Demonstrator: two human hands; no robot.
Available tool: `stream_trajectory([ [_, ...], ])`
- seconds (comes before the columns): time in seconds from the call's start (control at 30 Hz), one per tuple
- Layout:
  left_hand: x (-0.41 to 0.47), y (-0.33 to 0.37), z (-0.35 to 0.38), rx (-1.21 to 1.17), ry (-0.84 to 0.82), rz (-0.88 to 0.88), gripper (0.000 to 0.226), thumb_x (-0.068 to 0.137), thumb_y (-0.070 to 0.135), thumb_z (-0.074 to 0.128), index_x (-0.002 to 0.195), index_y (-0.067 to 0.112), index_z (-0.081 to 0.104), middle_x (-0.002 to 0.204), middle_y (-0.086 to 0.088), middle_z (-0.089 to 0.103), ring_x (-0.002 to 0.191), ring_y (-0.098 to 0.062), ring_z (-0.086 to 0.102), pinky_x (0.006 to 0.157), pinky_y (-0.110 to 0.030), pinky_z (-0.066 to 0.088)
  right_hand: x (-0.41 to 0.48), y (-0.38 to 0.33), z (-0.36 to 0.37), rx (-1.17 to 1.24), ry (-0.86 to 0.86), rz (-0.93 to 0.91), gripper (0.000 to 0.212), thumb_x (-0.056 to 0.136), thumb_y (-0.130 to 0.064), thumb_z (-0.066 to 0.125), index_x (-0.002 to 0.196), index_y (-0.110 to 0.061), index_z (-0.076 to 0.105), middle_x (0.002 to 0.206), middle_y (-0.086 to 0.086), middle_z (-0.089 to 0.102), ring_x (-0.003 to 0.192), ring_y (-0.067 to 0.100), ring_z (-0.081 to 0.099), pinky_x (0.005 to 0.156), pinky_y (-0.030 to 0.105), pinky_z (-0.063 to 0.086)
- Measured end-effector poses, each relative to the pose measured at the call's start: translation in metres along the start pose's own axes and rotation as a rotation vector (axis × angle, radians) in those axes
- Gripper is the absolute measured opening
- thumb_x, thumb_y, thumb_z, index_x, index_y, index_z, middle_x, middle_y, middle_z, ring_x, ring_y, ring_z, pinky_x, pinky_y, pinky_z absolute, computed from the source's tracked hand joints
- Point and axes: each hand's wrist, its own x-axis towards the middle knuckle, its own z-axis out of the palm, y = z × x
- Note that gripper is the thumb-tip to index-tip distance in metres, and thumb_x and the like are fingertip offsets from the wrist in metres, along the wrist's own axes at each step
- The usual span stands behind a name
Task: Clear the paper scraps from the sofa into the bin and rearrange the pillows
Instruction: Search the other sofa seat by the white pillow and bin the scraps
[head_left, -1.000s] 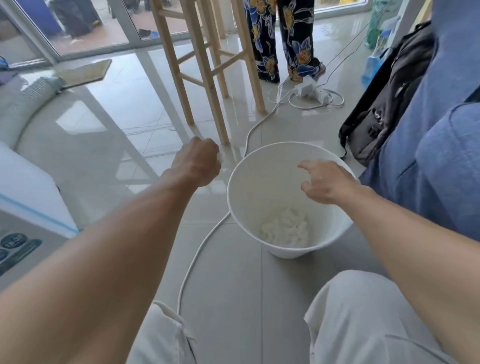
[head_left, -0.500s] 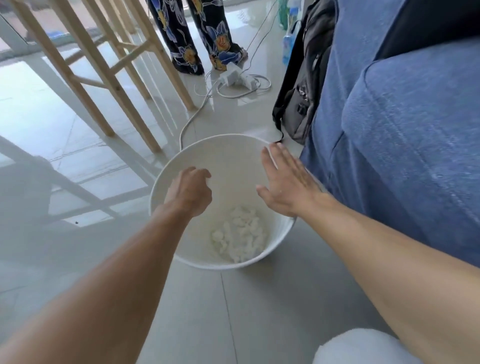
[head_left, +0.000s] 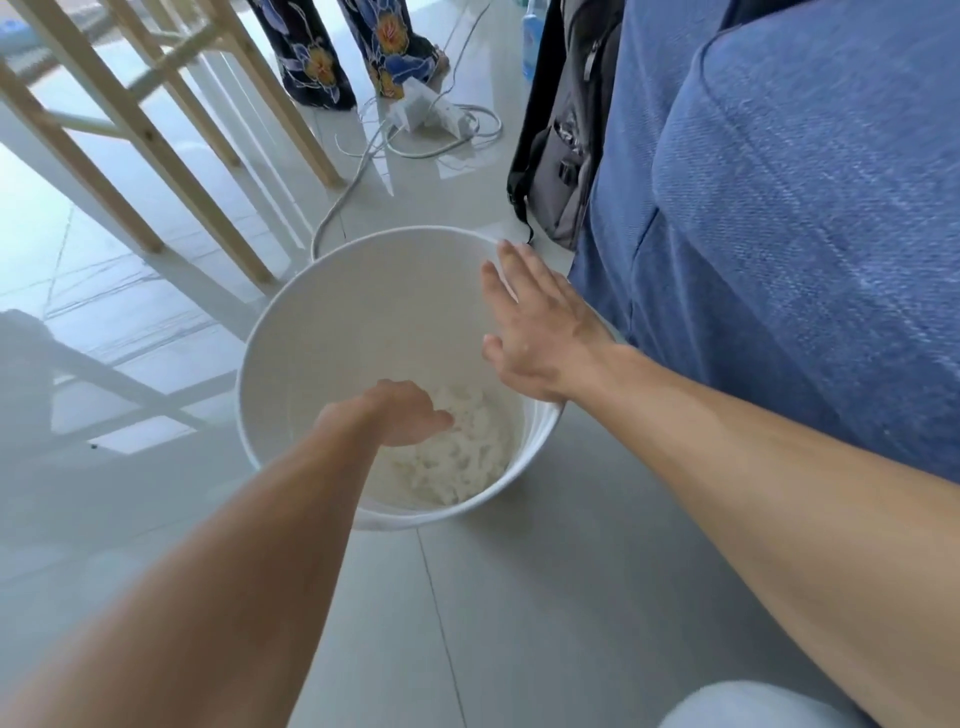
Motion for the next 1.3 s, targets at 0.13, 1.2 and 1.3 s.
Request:
stream_trajectory([
  [0.13, -0.024, -0.015, -0.013, -0.109, 0.21, -0.028, 0.059, 0.098, 0.053, 0.035, 0.145, 0.019, 0.042, 0.15, -0.007, 0.041, 0.138, -0.028, 0.034, 0.111, -0.04, 0.03, -0.002, -0.003, -0.009, 0.001, -0.085, 0.033, 0.069, 0.099, -0.033, 0.034, 0.154, -0.012, -0.002, 0.161, 0.008, -0.015, 0.148, 0.021, -0.015, 0.119, 0.037, 0.001],
  [1.2, -0.292, -0.099, -0.216, -0.16, 0.82, -0.238, 0.075, 0.094, 0.065, 0.027, 0.154, 0.02, 0.019, 0.161, -0.01, 0.013, 0.149, -0.03, 0.003, 0.116, -0.06, 0.002, -0.034, -0.106, -0.314, -0.134, 0.106, 0.046, 0.07, 0.099, -0.05, 0.03, 0.155, -0.022, 0.002, 0.162, 0.004, -0.001, 0.149, 0.024, -0.004, 0.118, 0.049, 0.007],
  [1.3, -0.345, -0.102, -0.28, -0.166, 0.829, -0.241, 0.076, 0.093, 0.067, 0.026, 0.154, 0.022, 0.015, 0.162, -0.01, 0.011, 0.149, -0.03, 0.002, 0.116, -0.06, 0.001, -0.044, -0.124, -0.402, -0.139, 0.134, 0.045, 0.068, 0.1, -0.048, 0.031, 0.155, -0.021, 0.002, 0.162, 0.005, 0.0, 0.149, 0.025, -0.002, 0.118, 0.049, 0.006],
])
